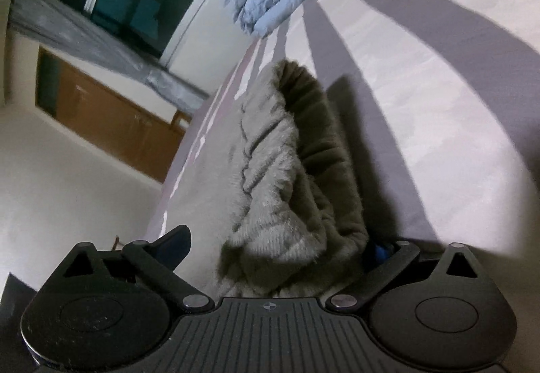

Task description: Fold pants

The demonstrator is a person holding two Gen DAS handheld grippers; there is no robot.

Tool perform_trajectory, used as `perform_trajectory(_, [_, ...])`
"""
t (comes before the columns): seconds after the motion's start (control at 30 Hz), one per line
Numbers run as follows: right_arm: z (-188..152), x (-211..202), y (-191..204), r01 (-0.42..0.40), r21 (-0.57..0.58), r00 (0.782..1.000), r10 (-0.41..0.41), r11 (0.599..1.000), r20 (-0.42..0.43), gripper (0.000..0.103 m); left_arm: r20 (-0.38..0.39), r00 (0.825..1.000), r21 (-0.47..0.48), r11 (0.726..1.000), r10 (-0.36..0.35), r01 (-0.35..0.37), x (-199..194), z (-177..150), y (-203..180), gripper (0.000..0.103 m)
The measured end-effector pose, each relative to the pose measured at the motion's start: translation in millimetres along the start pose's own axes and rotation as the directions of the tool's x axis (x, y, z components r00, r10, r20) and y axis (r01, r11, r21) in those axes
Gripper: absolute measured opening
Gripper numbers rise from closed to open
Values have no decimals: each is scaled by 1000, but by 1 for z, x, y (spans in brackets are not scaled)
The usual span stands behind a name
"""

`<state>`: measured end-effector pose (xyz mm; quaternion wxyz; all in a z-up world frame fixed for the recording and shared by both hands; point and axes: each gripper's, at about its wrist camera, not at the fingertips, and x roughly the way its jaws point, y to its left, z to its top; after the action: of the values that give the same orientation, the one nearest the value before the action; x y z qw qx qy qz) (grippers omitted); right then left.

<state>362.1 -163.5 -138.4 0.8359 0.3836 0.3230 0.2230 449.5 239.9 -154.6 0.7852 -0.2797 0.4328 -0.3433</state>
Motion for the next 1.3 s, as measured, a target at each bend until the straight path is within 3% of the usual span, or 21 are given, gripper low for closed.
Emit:
perform_trajectory(0.1, [1, 19, 18, 90, -104, 996, -92, 990, -8, 99, 5, 999, 2, 999, 34, -34, 7, 3, -1, 37])
perform_trajectory(0.13, [2, 23, 26, 127, -137, 992, -129, 982, -2, 88, 18, 999, 0, 1000, 31, -31, 7, 2, -1, 32])
perform_trajectory(0.17, [3, 25, 29, 140, -143, 990, -142, 980, -1, 58, 35, 999, 3, 1000, 24, -24, 4, -1, -1, 29])
perform_trajectory(0.2, [5, 24, 30, 124, -121, 992, -125, 985, -5, 52, 49, 999, -3, 1000, 16, -16, -1, -2, -2, 23])
perform_trajectory(0.23, [7, 23, 33, 109, -116, 994, -109, 987, 9, 51, 66, 998, -14, 1000, 7, -6, -6, -2, -4, 19])
perform_trajectory(0.4, [13, 25, 62, 54, -199, 997, -43, 978, 60, 50, 132, 991, 65, 997, 32, -41, -30, 15, -26, 18])
perform_trajectory(0.63, [49, 78, 87, -28, -230, 996, 46, 973, 74, 50, 209, 974, 124, 986, 81, -109, -54, 81, -6, 19])
perform_trajectory(0.67, [54, 92, 86, -29, -220, 997, 44, 975, 67, 52, 210, 972, 127, 983, 106, -134, -52, 91, -1, 21])
perform_trajectory(0.7, [59, 107, 82, -11, -204, 998, 24, 979, 59, 56, 202, 969, 120, 978, 144, -171, -46, 98, 5, 36])
perform_trajectory(0.73, [62, 124, 74, 42, -181, 998, -31, 983, 63, 70, 196, 954, 108, 962, 226, -250, -39, 104, 15, 70])
perform_trajectory(0.77, [63, 137, 64, 119, -161, 992, -109, 980, 71, 89, 199, 912, 101, 918, 359, -384, -31, 105, 22, 88])
perform_trajectory(0.8, [62, 148, 55, 206, -153, 977, -196, 966, 77, 90, 181, 842, 125, 838, 508, -532, -20, 104, 27, 98])
perform_trajectory(0.9, [55, 149, 52, 202, -182, 978, -188, 962, 94, 94, 209, 841, 144, 835, 499, -531, -19, 93, 28, 98])
perform_trajectory(0.97, [49, 141, 59, 215, -209, 975, -196, 954, 109, 94, 241, 825, 132, 825, 511, -549, -26, 81, 22, 97])
perform_trajectory(1.03, [40, 121, 64, 226, -213, 968, -195, 951, 157, 103, 308, 793, 134, 801, 525, -583, -38, 62, 9, 97])
perform_trajectory(1.07, [31, 107, 65, 236, -217, 962, -198, 947, 187, 103, 342, 771, 138, 783, 537, -607, -46, 47, 2, 97])
perform_trajectory(1.17, [2, 64, 65, 309, -289, 935, -234, 906, 266, 103, 443, 715, 105, 761, 541, -641, -78, 6, -12, 97])
perform_trajectory(1.23, [-22, 36, 66, 366, -320, 913, -270, 874, 306, 103, 465, 664, 57, 728, 586, -683, -100, -17, -21, 97])
perform_trajectory(1.3, [-45, 11, 67, 409, -333, 892, -295, 849, 343, 103, 452, 651, 38, 715, 611, -698, -113, -36, -29, 97])
